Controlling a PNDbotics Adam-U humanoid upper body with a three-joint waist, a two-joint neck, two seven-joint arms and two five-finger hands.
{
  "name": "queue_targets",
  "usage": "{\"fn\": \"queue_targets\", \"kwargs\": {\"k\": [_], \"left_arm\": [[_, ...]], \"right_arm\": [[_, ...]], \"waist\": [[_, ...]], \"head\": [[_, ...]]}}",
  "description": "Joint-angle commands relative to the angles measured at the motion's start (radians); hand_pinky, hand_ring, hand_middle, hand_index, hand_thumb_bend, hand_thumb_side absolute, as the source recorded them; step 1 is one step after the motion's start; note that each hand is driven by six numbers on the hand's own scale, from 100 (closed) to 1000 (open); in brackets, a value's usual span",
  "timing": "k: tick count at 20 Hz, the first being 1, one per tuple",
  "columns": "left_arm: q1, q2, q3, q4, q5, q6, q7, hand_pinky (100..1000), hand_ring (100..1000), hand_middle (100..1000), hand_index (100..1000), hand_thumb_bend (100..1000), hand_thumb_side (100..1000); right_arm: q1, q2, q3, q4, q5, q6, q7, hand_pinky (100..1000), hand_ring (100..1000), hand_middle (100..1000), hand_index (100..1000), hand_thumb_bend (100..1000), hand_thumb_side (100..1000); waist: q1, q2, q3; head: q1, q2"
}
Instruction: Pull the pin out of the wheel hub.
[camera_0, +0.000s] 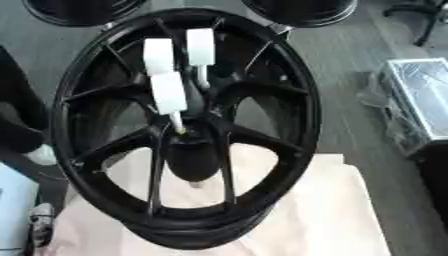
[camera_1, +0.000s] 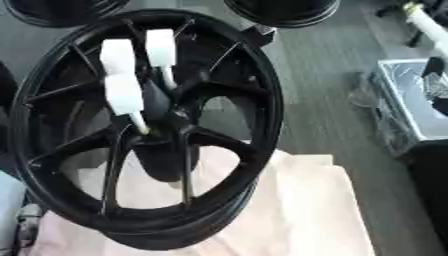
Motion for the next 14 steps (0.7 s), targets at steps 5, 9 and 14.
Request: {"fn": "queue_targets", "kwargs": {"k": [5,9,14], "left_arm": [[-0.01,0.016,0.009,-0.018,0.001,0.002,-0.003,907,977,973,816,118,932],[-0.012,0.018,0.009,-0.019,0.003,0.002,-0.004,907,977,973,816,119,931],[-0.016,0.018,0.009,-0.022,0.004,0.002,-0.005,908,978,973,816,120,928]], "right_arm": [[0.002,0.008,-0.019,0.009,0.038,0.031,0.027,658,727,774,927,100,245],[0.007,0.017,-0.02,0.004,0.047,0.042,0.042,664,724,779,936,100,242],[0.002,0.029,-0.018,-0.019,0.008,0.032,0.022,642,701,736,930,100,236]], "waist": [[-0.001,-0.006,0.0],[-0.001,-0.006,-0.005],[-0.002,-0.006,-0.007]], "head": [[0.006,-0.002],[0.007,-0.002],[0.015,-0.002]]}}
